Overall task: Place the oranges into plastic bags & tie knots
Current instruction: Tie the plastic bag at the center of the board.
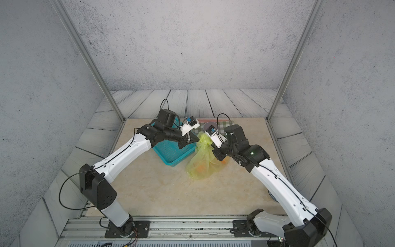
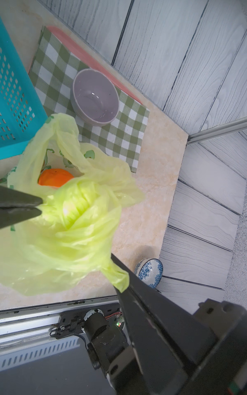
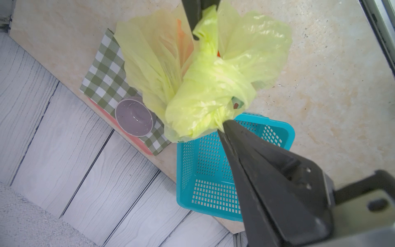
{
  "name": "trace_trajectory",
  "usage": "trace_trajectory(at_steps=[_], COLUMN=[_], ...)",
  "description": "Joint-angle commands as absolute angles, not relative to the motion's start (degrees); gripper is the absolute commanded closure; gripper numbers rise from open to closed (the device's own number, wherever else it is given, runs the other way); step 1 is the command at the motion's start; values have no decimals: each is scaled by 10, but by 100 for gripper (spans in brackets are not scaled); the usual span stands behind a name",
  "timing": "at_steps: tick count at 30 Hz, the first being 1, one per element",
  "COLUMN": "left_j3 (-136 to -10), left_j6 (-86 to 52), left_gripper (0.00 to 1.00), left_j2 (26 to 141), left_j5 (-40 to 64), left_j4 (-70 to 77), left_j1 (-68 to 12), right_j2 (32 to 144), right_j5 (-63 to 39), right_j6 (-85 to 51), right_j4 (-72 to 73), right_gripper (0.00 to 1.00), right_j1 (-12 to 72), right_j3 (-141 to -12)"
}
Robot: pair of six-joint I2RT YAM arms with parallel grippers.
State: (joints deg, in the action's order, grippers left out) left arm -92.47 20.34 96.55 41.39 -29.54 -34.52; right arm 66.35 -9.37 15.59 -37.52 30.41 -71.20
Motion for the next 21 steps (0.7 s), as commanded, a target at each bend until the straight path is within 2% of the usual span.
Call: trace_trajectory(at_steps=[1,10,21], left_j3=[-918,-934,-933], left_j6=[219,233,241], left_gripper=[100,100,100], left_j2=[950,950,943], left_j5=[408,389,371], left_j4=[-300,-308,-300], left_j1=[-339,-329,-283], right_j2=[636,600,584], right_j5=[-142,-169,-114], right_j6=[194,207,208], right_j4=[-417,-441,-482], right_gripper=[100,100,100], right_j1=[283,238,197], right_j3=[-693,-661,-630])
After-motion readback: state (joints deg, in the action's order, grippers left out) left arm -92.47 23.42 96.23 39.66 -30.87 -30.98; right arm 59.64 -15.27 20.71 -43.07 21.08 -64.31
